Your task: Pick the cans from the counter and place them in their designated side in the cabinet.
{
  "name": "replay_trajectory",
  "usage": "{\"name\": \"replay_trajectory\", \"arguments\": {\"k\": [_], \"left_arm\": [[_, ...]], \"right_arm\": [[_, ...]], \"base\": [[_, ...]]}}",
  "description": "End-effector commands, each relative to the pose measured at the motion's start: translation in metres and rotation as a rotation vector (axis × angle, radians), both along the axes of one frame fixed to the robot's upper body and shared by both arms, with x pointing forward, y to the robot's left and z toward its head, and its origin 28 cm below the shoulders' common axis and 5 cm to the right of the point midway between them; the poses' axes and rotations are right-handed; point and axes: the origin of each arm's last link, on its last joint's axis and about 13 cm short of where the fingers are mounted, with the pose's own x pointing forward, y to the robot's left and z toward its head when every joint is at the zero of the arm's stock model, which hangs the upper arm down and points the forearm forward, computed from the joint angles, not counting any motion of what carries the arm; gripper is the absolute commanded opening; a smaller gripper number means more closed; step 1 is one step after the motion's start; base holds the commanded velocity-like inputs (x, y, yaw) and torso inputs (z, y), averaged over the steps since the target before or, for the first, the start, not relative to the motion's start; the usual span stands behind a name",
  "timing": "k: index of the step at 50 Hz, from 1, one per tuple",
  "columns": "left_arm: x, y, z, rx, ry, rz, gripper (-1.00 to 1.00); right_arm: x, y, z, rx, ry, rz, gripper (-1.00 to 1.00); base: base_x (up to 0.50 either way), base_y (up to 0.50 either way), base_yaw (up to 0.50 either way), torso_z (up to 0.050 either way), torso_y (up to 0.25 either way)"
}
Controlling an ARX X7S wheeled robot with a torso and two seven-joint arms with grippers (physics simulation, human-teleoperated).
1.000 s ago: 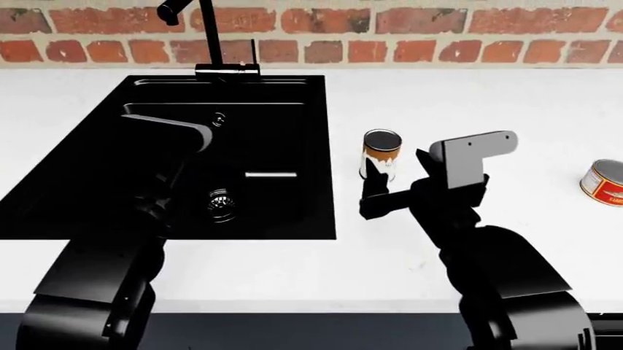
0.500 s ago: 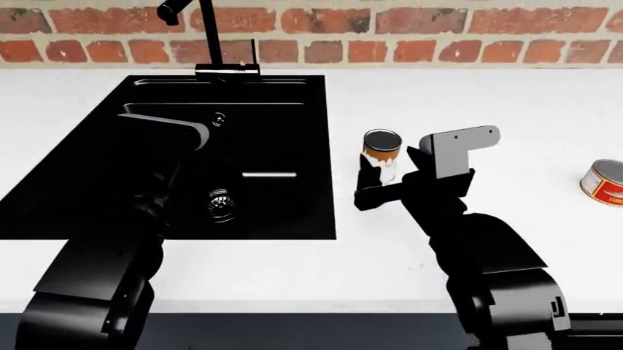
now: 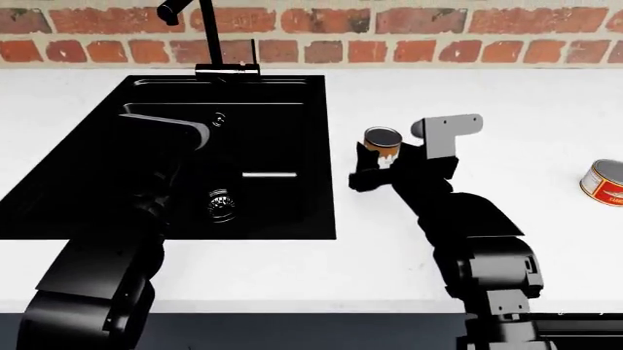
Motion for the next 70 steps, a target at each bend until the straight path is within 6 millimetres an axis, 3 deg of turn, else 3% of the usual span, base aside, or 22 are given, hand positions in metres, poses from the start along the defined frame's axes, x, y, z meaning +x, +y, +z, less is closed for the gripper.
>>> {"name": "replay_trajectory", "arguments": {"k": [1, 7, 12, 18, 26, 39, 60, 70], "left_arm": [[0.000, -0.001, 0.001, -0.004, -0.001, 0.001, 1.00], [0.000, 0.000, 0.001, -0.006, -0.003, 0.003, 1.00], [-0.001, -0.001, 0.003, -0.008, -0.009, 0.000, 1.00], [-0.002, -0.001, 0.010, -0.012, -0.026, 0.002, 1.00], [-0.005, 0.003, 0.021, -0.020, -0.055, 0.010, 1.00], [-0.006, 0.008, 0.026, -0.029, -0.072, 0.020, 1.00], [-0.007, 0.012, 0.030, -0.021, -0.107, 0.033, 1.00], [-0.005, 0.015, 0.040, 0.017, -0.145, 0.054, 1.00]], "right_arm": [[0.007, -0.001, 0.000, 0.024, 0.019, 0.017, -1.00], [0.003, -0.002, 0.009, 0.009, -0.028, -0.012, -1.00], [-0.005, -0.002, 0.032, -0.015, -0.094, -0.021, -1.00], [-0.024, -0.006, 0.064, -0.023, -0.150, -0.051, -1.00], [-0.050, -0.011, 0.090, -0.055, -0.132, -0.155, -1.00], [-0.078, -0.019, 0.109, -0.104, -0.202, -0.253, -1.00], [-0.090, -0.019, 0.130, -0.083, -0.265, -0.259, -1.00], [-0.105, -0.019, 0.174, -0.143, -0.317, -0.276, -1.00]], "base": [[0.00, 0.00, 0.00, 0.000, 0.000], [0.00, 0.00, 0.00, 0.000, 0.000], [0.00, 0.00, 0.00, 0.000, 0.000], [0.00, 0.00, 0.00, 0.000, 0.000], [0.00, 0.00, 0.00, 0.000, 0.001], [0.00, 0.00, 0.00, 0.000, 0.000], [0.00, 0.31, 0.00, 0.000, 0.000], [0.00, 0.00, 0.00, 0.020, 0.019]]}}
